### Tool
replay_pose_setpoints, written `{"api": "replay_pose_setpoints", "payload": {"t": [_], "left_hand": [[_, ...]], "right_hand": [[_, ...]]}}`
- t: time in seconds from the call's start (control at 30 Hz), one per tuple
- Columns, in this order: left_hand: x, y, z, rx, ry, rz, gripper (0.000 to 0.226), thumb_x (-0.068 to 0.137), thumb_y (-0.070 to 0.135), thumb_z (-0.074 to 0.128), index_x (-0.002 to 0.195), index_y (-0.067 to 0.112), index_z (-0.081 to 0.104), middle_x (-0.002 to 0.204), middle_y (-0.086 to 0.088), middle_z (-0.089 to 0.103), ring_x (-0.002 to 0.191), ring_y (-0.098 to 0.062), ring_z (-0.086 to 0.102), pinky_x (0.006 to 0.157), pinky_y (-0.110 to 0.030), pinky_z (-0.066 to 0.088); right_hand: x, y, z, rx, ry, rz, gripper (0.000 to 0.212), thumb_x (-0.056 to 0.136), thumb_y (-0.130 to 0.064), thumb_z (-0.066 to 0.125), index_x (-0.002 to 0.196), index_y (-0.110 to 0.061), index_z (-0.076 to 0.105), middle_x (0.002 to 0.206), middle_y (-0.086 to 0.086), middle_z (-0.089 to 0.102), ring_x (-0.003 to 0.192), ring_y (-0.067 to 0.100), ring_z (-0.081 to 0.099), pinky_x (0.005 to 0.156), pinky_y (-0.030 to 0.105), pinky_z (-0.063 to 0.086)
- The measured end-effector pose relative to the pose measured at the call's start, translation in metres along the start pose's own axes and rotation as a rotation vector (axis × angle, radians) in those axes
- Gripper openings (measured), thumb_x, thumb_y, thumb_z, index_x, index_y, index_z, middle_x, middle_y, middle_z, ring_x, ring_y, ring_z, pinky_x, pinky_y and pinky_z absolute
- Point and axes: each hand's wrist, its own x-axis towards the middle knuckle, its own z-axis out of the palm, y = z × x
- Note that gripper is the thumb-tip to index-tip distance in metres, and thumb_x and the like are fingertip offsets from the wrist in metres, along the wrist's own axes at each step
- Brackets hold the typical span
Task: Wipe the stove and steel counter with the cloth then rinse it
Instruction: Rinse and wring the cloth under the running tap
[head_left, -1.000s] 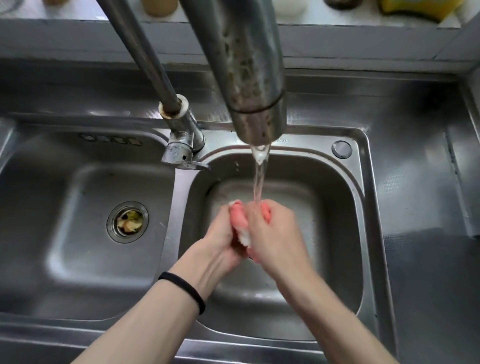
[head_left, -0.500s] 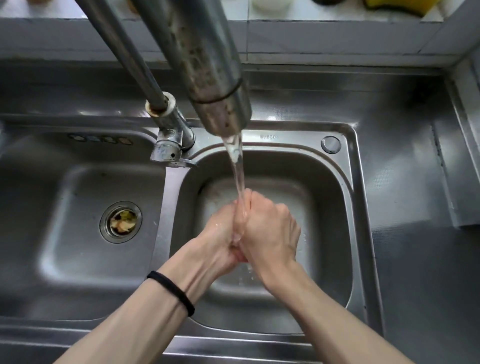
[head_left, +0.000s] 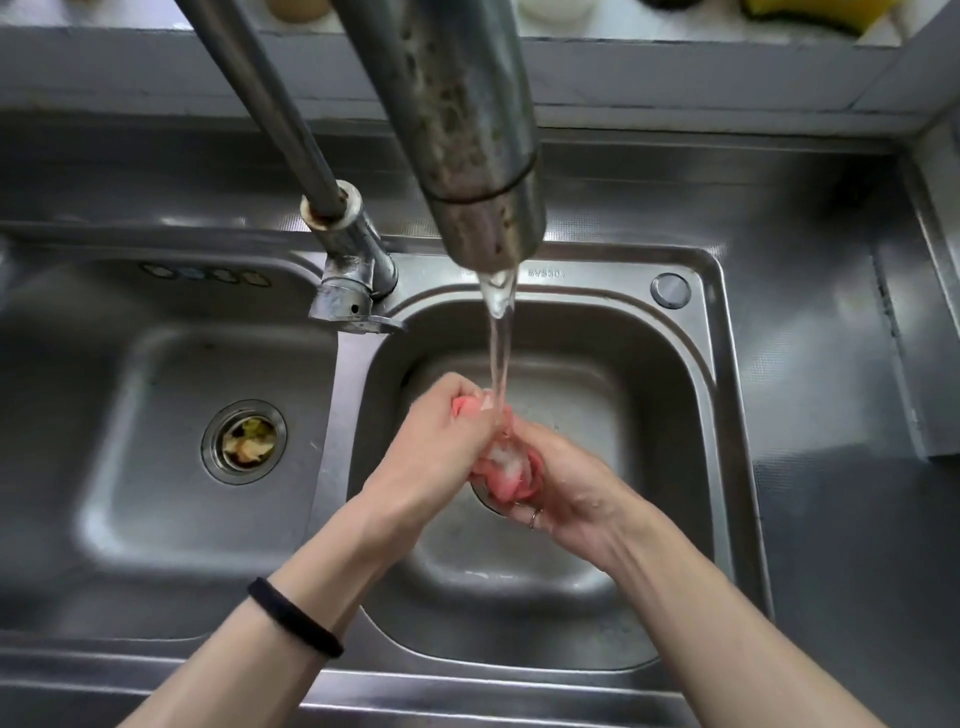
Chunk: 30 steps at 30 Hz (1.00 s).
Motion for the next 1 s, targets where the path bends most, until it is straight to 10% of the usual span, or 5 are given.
{"api": "replay_pose_setpoints", "payload": {"t": [0.23, 0.47, 0.63, 0.9, 1.0], "left_hand": [[0.007, -0.014, -0.016, 0.217, 0.172, 0.100, 0.006, 0.101, 0.012, 0.056, 0.098, 0.013, 0.061, 0.079, -0.005, 0.066, 0.060, -0.017, 0.063, 0.058, -0.038, 0.054], [-0.001, -0.012, -0.010, 0.046, 0.000, 0.099, 0.018, 0.099, 0.001, 0.055, 0.089, 0.014, 0.062, 0.070, 0.003, 0.067, 0.059, -0.012, 0.062, 0.052, -0.024, 0.048], [-0.004, -0.007, -0.003, -0.225, -0.037, -0.006, 0.021, 0.103, 0.002, 0.050, 0.090, 0.013, 0.062, 0.075, -0.013, 0.067, 0.058, -0.021, 0.058, 0.051, -0.025, 0.047], [0.022, -0.022, -0.016, -0.401, 0.290, -0.340, 0.020, 0.095, 0.000, 0.047, 0.095, 0.007, 0.065, 0.068, -0.005, 0.059, 0.046, -0.009, 0.045, 0.038, -0.018, 0.032], [0.029, -0.024, -0.005, -0.736, 0.162, -0.626, 0.021, 0.093, 0.000, 0.045, 0.093, 0.003, 0.066, 0.072, -0.009, 0.062, 0.057, -0.019, 0.057, 0.062, -0.026, 0.053]], "right_hand": [[0.006, 0.002, -0.007, 0.311, 0.098, -0.078, 0.028, 0.092, -0.004, 0.059, 0.089, -0.014, 0.085, 0.080, 0.003, 0.077, 0.058, 0.009, 0.067, 0.045, 0.018, 0.052], [0.005, 0.002, 0.010, 0.400, -0.007, -0.049, 0.029, 0.092, -0.008, 0.051, 0.099, -0.004, 0.078, 0.094, 0.017, 0.077, 0.066, 0.025, 0.071, 0.076, 0.038, 0.056], [0.007, 0.001, 0.027, 0.461, -0.070, 0.027, 0.034, 0.100, -0.020, 0.053, 0.082, -0.007, 0.079, 0.059, 0.005, 0.067, 0.042, 0.015, 0.059, 0.044, 0.024, 0.053], [-0.031, -0.018, 0.040, 0.383, -0.063, -0.103, 0.043, 0.097, -0.024, 0.057, 0.127, 0.004, 0.070, 0.118, 0.026, 0.075, 0.097, 0.033, 0.074, 0.046, 0.016, 0.048], [-0.054, -0.015, 0.046, 0.015, 0.126, -0.226, 0.031, 0.105, -0.027, 0.056, 0.111, -0.005, 0.078, 0.104, 0.015, 0.081, 0.099, 0.030, 0.076, 0.071, 0.033, 0.059]]}}
